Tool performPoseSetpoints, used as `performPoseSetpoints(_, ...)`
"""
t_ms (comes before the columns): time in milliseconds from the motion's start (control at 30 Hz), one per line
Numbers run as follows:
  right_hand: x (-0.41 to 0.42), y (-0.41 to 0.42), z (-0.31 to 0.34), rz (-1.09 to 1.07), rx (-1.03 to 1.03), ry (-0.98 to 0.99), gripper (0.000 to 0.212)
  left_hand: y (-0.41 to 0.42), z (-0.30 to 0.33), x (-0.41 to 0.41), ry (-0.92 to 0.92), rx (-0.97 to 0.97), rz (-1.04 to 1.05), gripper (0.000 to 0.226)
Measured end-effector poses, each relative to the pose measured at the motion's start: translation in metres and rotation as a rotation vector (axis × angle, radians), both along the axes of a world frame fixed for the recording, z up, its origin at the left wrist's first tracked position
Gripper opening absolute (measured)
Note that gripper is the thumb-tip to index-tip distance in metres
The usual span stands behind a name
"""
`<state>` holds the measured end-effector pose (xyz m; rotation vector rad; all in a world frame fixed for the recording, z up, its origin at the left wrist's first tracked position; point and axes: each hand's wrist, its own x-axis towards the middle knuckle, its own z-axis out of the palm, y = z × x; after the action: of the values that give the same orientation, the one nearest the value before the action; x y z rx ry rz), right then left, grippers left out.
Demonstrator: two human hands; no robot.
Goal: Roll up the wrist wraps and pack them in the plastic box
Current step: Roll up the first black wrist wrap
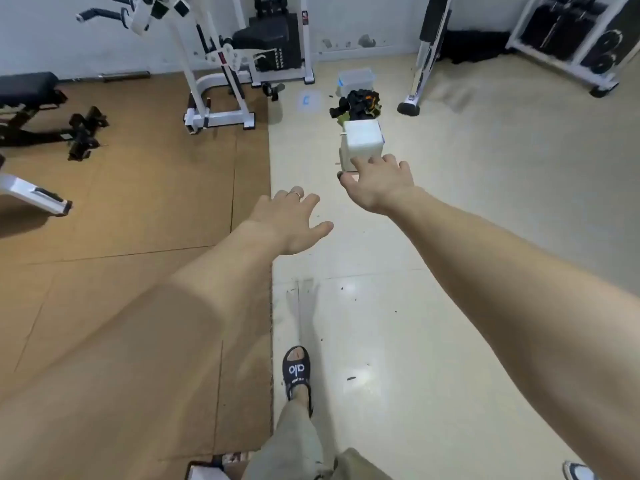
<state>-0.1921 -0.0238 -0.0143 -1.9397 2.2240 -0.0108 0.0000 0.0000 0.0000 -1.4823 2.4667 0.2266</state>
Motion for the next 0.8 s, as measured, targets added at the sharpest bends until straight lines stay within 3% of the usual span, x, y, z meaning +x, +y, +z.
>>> performPoseSetpoints(367,-0.017,-0.197,0.003,-0.126,0.116,-0.011,0.053,-0.224,-0.013,-0.007,-0.107,0.076,-0.097,0.071)
performPoseSetpoints(800,-0.142,-0.451,-0.021,-0.111,0.105,-0.075,0.057,-0.475,-0.028,-0.146,-0.140,0.081,-0.147,0.070)
